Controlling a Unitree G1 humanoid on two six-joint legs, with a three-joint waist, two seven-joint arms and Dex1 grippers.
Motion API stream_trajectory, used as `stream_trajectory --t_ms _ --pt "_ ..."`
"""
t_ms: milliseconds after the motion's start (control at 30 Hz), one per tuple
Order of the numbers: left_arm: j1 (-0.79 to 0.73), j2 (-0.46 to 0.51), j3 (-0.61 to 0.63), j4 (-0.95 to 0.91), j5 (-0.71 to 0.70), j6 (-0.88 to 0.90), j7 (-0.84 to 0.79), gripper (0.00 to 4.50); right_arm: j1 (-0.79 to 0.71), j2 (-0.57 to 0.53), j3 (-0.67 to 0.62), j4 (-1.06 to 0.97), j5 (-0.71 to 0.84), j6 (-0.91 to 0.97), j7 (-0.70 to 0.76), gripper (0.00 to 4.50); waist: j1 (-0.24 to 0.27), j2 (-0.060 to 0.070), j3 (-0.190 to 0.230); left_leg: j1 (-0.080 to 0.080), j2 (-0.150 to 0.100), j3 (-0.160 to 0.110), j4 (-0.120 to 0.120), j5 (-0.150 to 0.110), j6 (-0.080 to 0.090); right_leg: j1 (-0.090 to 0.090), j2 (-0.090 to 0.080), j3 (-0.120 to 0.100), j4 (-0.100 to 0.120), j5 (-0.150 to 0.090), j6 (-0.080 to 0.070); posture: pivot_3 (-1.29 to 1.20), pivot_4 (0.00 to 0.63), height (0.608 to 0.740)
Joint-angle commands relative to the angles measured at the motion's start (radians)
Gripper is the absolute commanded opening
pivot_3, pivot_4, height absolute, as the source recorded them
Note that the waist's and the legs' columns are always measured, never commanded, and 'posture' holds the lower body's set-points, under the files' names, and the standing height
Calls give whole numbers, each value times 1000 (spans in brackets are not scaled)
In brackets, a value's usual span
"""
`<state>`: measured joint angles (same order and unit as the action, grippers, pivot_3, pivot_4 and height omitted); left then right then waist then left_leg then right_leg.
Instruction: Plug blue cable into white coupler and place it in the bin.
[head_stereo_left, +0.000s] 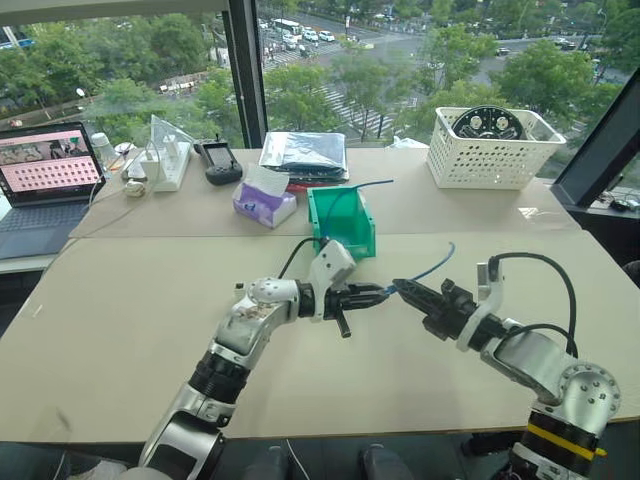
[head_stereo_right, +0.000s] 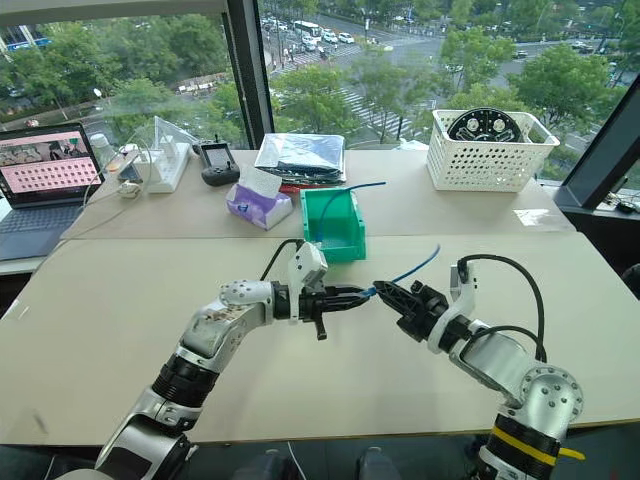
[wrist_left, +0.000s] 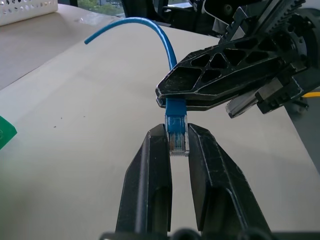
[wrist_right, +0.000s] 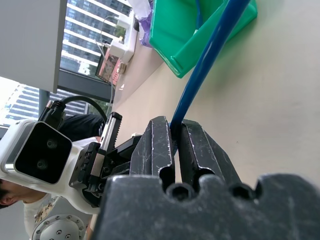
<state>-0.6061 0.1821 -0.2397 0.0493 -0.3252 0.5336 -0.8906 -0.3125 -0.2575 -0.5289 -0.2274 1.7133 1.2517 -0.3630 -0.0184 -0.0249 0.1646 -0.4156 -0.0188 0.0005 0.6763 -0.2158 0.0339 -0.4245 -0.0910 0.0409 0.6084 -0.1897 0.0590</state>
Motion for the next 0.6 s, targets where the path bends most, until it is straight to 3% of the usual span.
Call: stream_trajectory --t_ms 33,267,600 --pt "24 23 38 -87 -68 64 -9 1730 -33 -71 28 13 51 -102 14 0 -1 0 0 0 0 0 0 0 0 0 0 0 0 0 0 0 150 740" --pt "209 163 154 -252 -148 124 -3 4378 -162 -238 86 164 -50 -156 163 0 -16 0 0 0 1 1 -1 0 1 0 1 1 -1 0 0 0 150 740" --pt "670 212 496 -529 -282 135 190 4483 -346 -262 213 335 -281 -163 396 0 -20 0 1 0 1 2 -4 -2 3 -1 -1 2 -4 3 -7 0 150 740"
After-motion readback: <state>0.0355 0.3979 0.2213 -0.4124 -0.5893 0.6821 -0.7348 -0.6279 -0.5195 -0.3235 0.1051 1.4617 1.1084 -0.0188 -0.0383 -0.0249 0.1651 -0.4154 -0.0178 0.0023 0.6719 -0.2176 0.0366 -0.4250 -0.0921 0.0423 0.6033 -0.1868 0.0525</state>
